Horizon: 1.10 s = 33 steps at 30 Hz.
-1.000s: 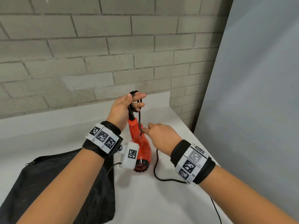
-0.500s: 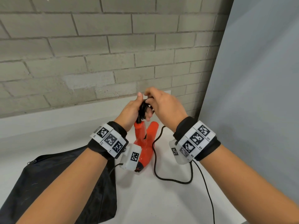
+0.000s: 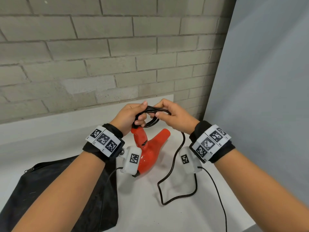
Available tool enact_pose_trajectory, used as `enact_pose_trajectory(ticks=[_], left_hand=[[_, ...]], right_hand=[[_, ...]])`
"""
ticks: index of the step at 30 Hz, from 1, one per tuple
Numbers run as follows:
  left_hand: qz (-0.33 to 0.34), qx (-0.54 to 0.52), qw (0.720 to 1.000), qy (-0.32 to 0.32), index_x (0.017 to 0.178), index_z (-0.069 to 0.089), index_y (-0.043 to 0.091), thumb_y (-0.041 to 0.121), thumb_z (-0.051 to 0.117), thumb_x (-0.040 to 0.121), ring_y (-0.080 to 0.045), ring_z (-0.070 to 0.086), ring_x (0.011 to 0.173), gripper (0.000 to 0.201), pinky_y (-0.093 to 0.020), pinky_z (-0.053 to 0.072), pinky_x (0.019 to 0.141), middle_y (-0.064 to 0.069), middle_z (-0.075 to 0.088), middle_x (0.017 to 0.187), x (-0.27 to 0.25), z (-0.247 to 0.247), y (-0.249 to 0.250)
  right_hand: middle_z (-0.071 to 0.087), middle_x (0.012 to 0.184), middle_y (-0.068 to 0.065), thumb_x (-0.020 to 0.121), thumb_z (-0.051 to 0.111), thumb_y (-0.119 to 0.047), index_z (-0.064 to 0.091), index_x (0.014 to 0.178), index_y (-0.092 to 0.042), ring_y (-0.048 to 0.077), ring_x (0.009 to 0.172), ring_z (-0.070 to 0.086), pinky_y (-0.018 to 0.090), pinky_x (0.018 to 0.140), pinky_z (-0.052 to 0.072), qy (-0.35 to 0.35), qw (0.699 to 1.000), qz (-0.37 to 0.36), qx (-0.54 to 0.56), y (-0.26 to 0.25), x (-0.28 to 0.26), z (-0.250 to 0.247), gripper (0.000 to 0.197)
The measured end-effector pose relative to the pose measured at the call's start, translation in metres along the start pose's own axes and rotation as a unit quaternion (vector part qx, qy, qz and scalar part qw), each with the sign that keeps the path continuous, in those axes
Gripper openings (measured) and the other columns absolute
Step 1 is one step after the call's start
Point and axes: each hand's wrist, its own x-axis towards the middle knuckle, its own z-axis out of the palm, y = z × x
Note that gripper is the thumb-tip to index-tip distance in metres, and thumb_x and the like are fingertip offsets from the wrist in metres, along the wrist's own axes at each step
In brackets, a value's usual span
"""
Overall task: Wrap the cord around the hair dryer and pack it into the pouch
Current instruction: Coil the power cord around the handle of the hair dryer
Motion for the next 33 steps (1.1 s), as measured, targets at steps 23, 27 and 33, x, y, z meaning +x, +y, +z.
enact_pose_trajectory(ticks=[23, 27, 33], left_hand=[[0.222, 0.156, 0.944, 0.186, 0.107, 0.057, 0.031, 0.025, 0.043, 0.088, -0.004, 0.047, 0.059, 0.024, -0.02, 0.043, 0.064, 0.016, 0.053, 0.056, -0.008, 0.008, -0.037], [0.239, 0.183, 0.927, 0.223, 0.102, 0.063, 0.029, 0.021, 0.044, 0.091, -0.003, 0.043, 0.053, 0.023, -0.019, 0.039, 0.055, 0.015, 0.05, 0.051, -0.008, 0.013, -0.037], [0.244, 0.201, 0.92, 0.231, 0.104, 0.063, 0.019, 0.009, 0.047, 0.092, 0.0, 0.046, 0.053, 0.023, -0.01, 0.039, 0.055, 0.006, 0.052, 0.06, -0.01, 0.021, -0.035]], right_hand=[[0.062, 0.078, -0.004, 0.093, 0.048, -0.013, 0.053, 0.087, -0.019, 0.005, 0.072, 0.058, 0.006, 0.065, 0.042, 0.202, 0.978, -0.025, -0.043, 0.019, 0.008, 0.029, 0.009], [0.064, 0.077, -0.001, 0.093, 0.049, -0.012, 0.054, 0.084, -0.013, -0.008, 0.063, 0.055, 0.004, 0.061, 0.04, 0.178, 0.984, -0.021, -0.016, 0.02, 0.004, 0.025, 0.011], [0.063, 0.081, -0.005, 0.095, 0.046, -0.015, 0.058, 0.107, -0.017, -0.001, 0.057, 0.053, 0.005, 0.052, 0.042, 0.103, 0.994, 0.02, -0.028, 0.021, -0.011, 0.01, 0.018]])
